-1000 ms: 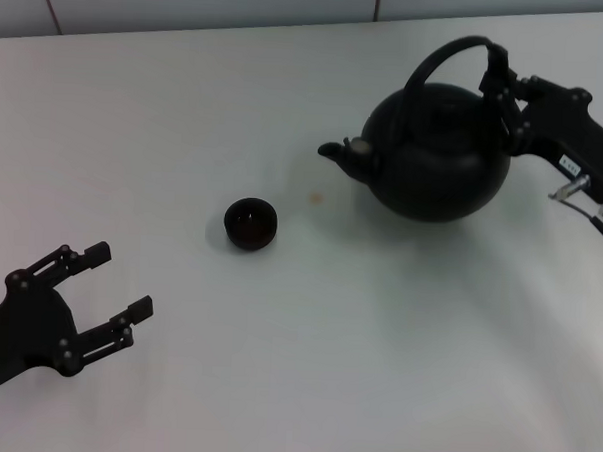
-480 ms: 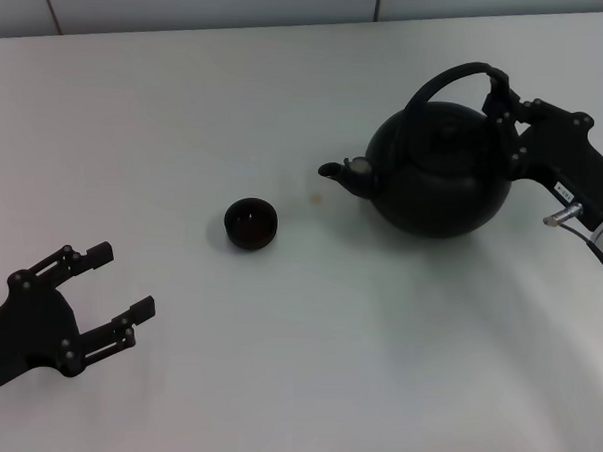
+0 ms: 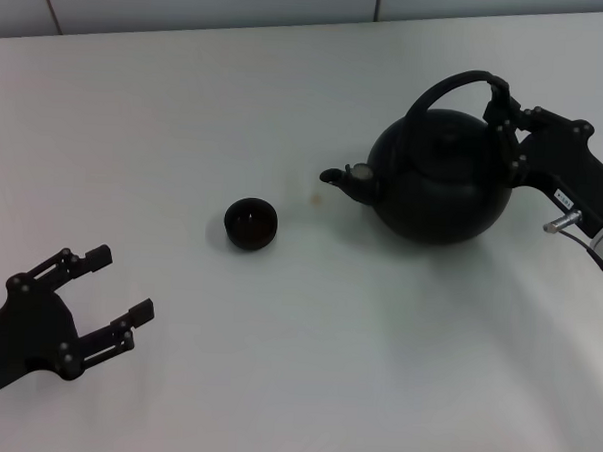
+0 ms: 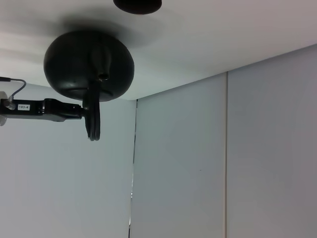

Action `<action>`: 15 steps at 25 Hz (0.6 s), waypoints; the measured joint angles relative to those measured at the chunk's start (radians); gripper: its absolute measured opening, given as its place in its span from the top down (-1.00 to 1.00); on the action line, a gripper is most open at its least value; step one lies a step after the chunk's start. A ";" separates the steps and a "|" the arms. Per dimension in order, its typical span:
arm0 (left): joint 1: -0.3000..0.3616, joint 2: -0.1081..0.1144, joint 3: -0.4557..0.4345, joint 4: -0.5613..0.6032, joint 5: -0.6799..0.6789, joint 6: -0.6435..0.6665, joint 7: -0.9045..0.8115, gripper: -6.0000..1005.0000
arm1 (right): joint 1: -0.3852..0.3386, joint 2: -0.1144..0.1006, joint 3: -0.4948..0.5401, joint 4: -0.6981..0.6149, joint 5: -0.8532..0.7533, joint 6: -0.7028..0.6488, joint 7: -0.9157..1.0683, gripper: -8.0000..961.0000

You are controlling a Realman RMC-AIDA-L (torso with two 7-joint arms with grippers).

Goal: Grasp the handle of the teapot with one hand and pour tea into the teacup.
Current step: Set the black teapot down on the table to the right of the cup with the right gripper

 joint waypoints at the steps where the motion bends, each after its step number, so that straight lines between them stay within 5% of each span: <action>1: 0.000 0.000 0.000 0.000 0.000 0.000 0.000 -0.60 | -0.001 0.000 0.000 0.006 0.001 0.002 -0.008 0.66; 15: 0.002 0.000 -0.004 -0.001 0.000 0.000 0.000 -0.60 | 0.002 0.000 -0.002 0.019 0.002 0.019 -0.018 0.65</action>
